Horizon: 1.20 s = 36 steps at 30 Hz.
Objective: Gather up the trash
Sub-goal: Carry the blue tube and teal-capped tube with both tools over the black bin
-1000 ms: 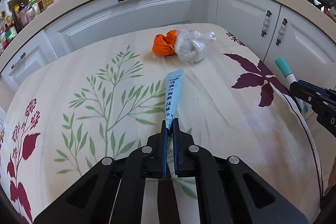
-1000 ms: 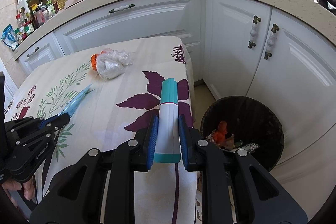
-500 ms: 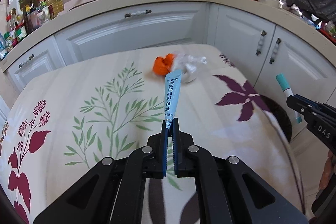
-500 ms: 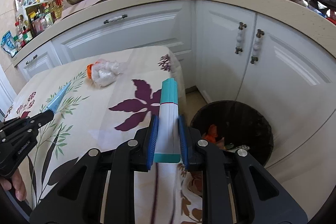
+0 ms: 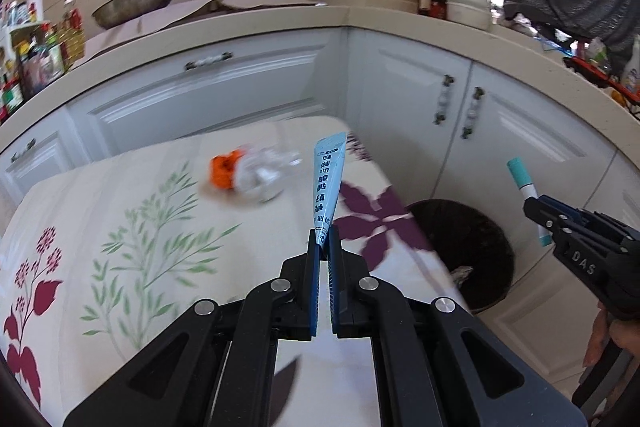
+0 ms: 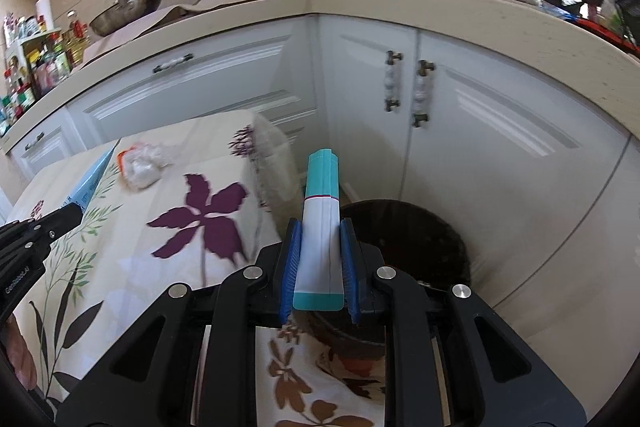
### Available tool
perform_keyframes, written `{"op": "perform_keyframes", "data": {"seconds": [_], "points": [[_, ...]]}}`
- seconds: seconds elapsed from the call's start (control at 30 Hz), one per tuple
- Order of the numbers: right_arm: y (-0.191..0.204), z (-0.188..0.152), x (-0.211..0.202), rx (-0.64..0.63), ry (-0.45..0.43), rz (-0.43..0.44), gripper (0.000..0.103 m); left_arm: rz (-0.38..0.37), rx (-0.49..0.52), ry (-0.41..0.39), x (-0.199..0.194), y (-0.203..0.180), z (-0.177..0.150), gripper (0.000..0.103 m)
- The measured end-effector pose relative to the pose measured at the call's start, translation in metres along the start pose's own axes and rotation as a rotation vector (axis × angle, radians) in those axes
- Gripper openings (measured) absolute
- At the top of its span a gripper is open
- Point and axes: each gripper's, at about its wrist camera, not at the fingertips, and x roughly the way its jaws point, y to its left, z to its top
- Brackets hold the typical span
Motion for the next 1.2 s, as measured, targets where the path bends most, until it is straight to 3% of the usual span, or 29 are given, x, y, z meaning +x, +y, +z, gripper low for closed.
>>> {"op": "perform_keyframes", "data": {"seconds": [0.5,1.2], "points": [[-0.061,0.002,0.002,0.065,-0.024,-0.062,0.020,-0.101,0.104,-0.027,0.023,-0.084,0.018,0.005],[-0.103,0.003,0.039,0.120,-0.014,-0.115,0.020,-0.149,0.159,-0.007,0.073,-0.143,0.031,0.005]]}}
